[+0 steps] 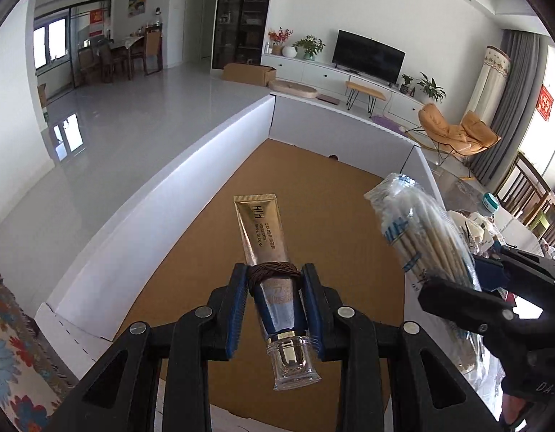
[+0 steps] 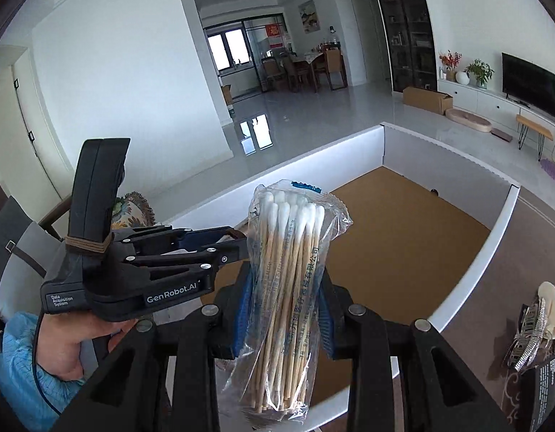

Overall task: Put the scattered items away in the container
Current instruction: 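Release the tube into the white box with the left gripper while the right releases the swabs, then move both grippers back over the table toward the remaining items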

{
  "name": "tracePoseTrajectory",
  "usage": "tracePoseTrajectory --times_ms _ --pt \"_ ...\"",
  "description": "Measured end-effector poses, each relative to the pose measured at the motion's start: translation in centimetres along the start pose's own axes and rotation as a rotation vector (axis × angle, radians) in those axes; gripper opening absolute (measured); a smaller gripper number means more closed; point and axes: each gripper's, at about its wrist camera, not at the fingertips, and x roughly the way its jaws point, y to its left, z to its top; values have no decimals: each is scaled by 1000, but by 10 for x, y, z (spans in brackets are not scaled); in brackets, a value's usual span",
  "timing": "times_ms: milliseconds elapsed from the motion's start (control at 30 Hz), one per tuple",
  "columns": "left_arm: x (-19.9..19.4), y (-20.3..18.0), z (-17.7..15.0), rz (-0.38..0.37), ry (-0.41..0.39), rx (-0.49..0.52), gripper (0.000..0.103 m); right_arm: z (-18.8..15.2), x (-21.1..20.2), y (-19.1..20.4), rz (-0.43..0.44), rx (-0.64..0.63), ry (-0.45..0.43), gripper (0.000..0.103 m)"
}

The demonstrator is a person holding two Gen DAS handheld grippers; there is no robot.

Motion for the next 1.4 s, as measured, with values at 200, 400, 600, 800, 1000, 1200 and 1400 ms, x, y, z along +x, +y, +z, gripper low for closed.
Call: tracePoseTrajectory --times_ms 200,400,600,800,1000,1200,1400 --pt "25 6 -3 67 55 -22 32 -21 55 -10 -109 -52 156 34" --pt "31 7 -5 95 57 -70 94 -28 47 -8 -209 -123 143 94" --pt "43 4 -6 138 140 -32 95 -39 52 -4 -288 -207 176 93" --pt "45 -9 -9 90 190 54 95 -48 59 1 -359 -346 207 90" --pt "39 -24 -18 54 201 84 94 -49 44 -14 -319 -291 189 87" --pt "26 -32 -22 50 145 68 94 -54 33 -19 -309 -285 164 85" --pt "1 -34 -22 108 -6 21 95 -47 -24 -40 -287 -109 -38 99"
